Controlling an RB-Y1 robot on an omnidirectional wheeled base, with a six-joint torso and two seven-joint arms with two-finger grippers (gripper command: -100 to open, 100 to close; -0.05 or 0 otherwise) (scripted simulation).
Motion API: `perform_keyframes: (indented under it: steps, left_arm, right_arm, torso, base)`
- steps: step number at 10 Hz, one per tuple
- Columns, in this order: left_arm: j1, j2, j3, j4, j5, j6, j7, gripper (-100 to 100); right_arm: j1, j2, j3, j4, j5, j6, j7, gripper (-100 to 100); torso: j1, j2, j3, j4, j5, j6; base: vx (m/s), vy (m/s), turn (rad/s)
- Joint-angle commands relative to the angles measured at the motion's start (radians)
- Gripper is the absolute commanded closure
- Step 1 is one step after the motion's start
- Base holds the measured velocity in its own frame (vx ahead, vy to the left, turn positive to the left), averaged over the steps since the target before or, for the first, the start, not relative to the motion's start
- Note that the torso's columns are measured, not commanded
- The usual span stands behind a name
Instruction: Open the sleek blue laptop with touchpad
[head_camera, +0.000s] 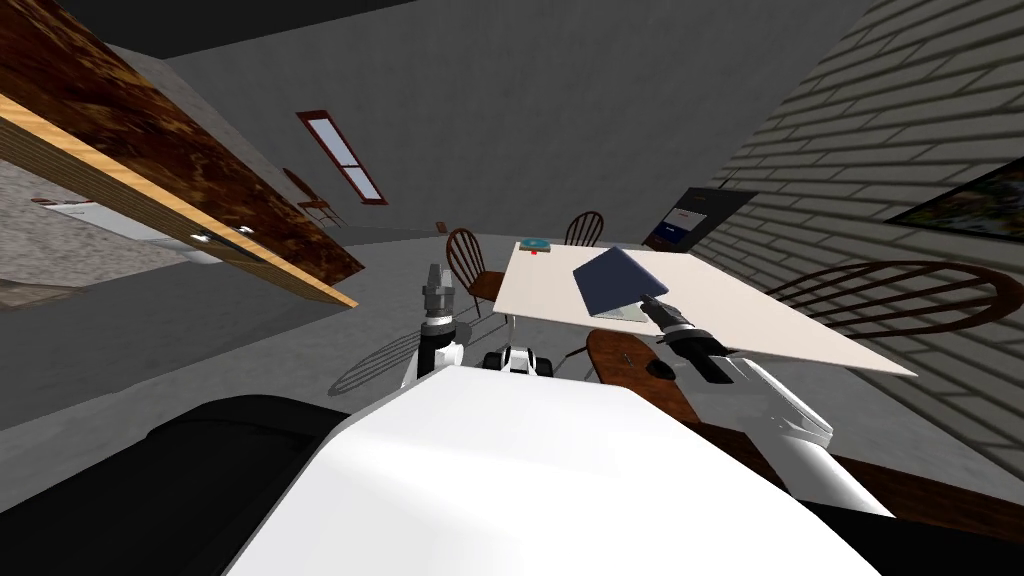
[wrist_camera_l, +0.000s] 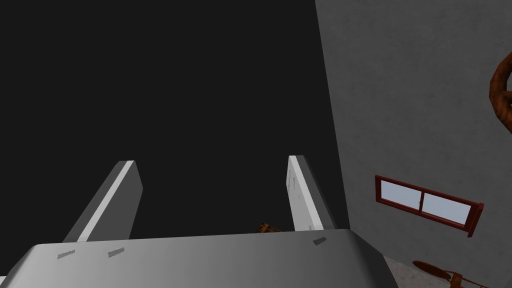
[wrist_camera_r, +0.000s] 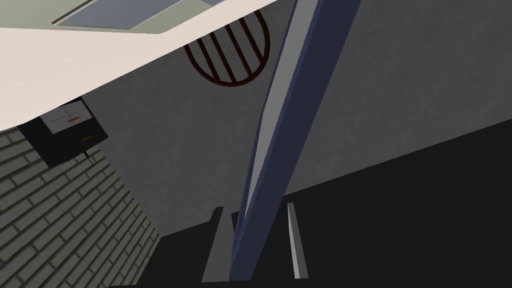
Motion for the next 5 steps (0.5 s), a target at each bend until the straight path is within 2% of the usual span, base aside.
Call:
perform_keyframes:
  steps: [1, 5]
  left_arm:
    - [0.0, 0.0, 0.0, 0.0, 0.0, 0.0, 0.0, 0]
    - [0.0, 0.0, 0.0, 0.0, 0.0, 0.0, 0.0, 0]
  right_arm:
    - [-0.023, 0.053, 0.034, 0.065, -0.031, -0.031, -0.024, 100]
    - [-0.066, 0.133, 0.071, 0.148, -0.077, -0.068, -0.057, 100]
  torso:
    - [0.002, 0.0, 0.0, 0.0, 0.001, 0.001]
    - [0.001, 0.0, 0.002, 0.002, -0.001, -0.003]
  base:
    - [-0.024, -0.104, 0.036]
    - [-0.038, -0.086, 0.047]
